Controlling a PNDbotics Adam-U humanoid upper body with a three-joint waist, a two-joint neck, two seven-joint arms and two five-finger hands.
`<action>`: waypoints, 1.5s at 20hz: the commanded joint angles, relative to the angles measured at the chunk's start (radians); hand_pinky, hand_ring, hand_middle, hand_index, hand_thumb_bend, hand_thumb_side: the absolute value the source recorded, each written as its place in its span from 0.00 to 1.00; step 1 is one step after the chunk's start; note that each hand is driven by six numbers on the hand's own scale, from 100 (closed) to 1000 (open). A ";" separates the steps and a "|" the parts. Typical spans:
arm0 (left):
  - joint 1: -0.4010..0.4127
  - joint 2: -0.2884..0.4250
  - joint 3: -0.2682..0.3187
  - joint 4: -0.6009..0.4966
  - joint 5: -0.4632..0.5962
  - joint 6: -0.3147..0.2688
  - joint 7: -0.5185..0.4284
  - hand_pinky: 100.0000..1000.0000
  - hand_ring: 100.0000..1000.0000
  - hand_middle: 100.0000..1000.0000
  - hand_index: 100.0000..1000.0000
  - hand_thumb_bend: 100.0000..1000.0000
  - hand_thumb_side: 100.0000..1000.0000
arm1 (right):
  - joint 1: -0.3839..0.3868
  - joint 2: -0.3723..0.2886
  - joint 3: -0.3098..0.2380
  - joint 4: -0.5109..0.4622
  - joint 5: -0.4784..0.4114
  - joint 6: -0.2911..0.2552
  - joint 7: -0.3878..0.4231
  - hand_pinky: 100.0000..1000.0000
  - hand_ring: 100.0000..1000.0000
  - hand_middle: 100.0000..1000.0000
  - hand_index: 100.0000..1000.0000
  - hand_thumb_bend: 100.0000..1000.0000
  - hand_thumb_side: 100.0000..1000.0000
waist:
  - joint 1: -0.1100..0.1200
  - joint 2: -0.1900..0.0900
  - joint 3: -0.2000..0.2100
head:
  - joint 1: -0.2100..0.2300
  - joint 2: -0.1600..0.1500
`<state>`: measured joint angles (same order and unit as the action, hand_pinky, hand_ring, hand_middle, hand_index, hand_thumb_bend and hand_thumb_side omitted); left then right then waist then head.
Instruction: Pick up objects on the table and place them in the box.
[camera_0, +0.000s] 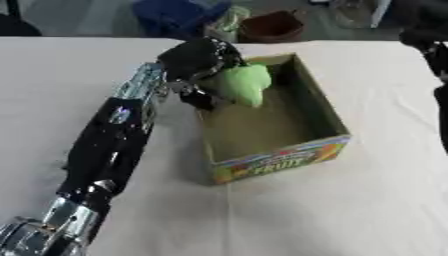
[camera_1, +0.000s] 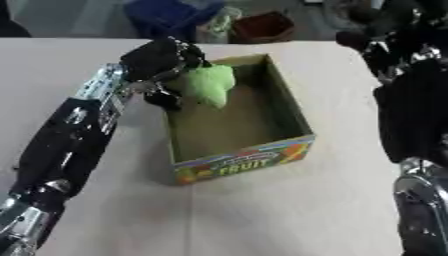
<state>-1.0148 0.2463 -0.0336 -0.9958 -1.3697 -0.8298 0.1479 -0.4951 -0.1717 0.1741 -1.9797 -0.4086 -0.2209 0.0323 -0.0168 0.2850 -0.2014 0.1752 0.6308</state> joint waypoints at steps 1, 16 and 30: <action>-0.035 0.005 0.003 0.004 -0.020 0.018 -0.034 0.33 0.37 0.27 0.46 0.00 0.27 | -0.021 -0.001 0.000 -0.020 -0.013 -0.004 0.000 0.72 0.76 0.50 0.82 0.00 0.97 | 0.001 -0.020 -0.012 | 0.014 -0.005; -0.056 0.013 0.006 0.034 -0.177 0.045 -0.408 0.68 0.72 0.68 0.77 0.03 0.85 | -0.042 0.020 -0.002 -0.020 -0.048 -0.003 -0.039 0.72 0.76 0.50 0.83 0.00 0.95 | 0.020 -0.023 -0.076 | 0.067 0.005; -0.042 0.022 0.022 -0.012 -0.095 0.097 -0.356 0.73 0.78 0.77 1.00 0.79 1.00 | -0.034 0.023 -0.002 -0.020 -0.050 0.001 -0.033 0.72 0.76 0.49 0.83 0.00 0.95 | 0.015 -0.025 -0.072 | 0.062 0.000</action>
<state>-1.0401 0.2469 -0.0194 -0.9830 -1.4789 -0.7442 -0.2256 -0.5187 -0.1454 0.1736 -1.9797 -0.4509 -0.2198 -0.0009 0.0019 0.2835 -0.2731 0.2389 0.6321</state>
